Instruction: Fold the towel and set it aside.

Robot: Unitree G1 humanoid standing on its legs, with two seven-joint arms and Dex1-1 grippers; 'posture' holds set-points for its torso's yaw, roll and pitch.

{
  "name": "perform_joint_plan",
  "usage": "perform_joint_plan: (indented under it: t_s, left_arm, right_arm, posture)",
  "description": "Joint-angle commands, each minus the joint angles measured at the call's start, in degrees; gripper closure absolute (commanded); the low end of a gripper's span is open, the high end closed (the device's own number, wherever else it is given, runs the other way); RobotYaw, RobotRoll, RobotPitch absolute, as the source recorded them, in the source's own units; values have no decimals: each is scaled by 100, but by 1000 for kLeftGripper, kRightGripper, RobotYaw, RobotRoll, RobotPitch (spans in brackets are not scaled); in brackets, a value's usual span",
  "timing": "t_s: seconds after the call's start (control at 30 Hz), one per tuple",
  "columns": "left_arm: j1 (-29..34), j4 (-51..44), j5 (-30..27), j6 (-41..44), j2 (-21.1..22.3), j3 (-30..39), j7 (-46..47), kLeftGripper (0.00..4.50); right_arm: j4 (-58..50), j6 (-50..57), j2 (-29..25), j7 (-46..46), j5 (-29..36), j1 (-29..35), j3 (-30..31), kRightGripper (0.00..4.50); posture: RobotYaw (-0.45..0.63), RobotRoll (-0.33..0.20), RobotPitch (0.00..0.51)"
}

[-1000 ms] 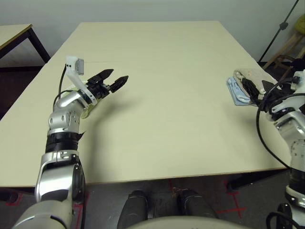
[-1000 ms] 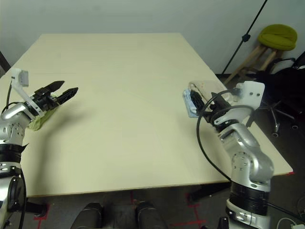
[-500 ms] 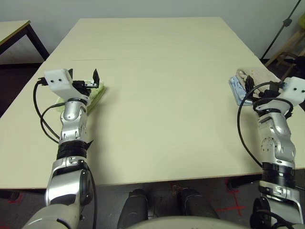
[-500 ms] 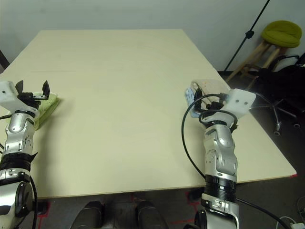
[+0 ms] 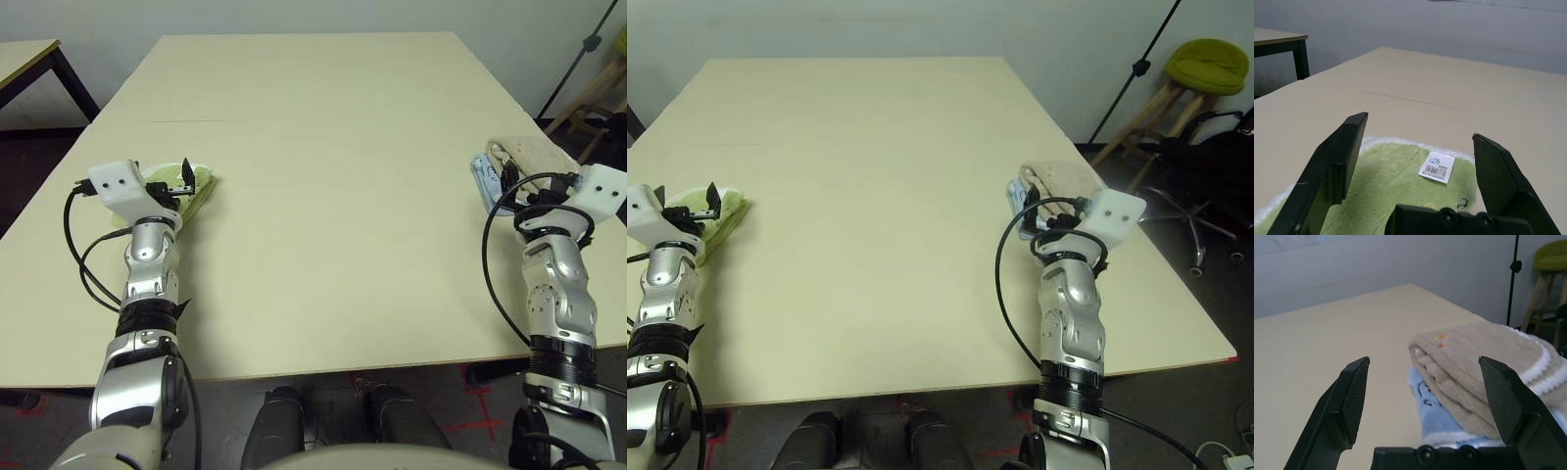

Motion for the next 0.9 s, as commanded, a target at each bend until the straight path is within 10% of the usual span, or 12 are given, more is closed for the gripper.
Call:
perform_joint_plan:
  t_s: [0.03, 0.9]
  left_arm:
    - [-82, 44, 11, 62, -10, -47, -3, 0]
    - [109, -690, 84, 500, -168, -304, 18, 0]
  right_arm:
    - [161, 51, -6, 98, -29, -51, 108, 16]
    - [142, 69, 96, 161, -116, 178, 241, 16]
  posture:
    - [19, 0, 97]
    - [21, 0, 133]
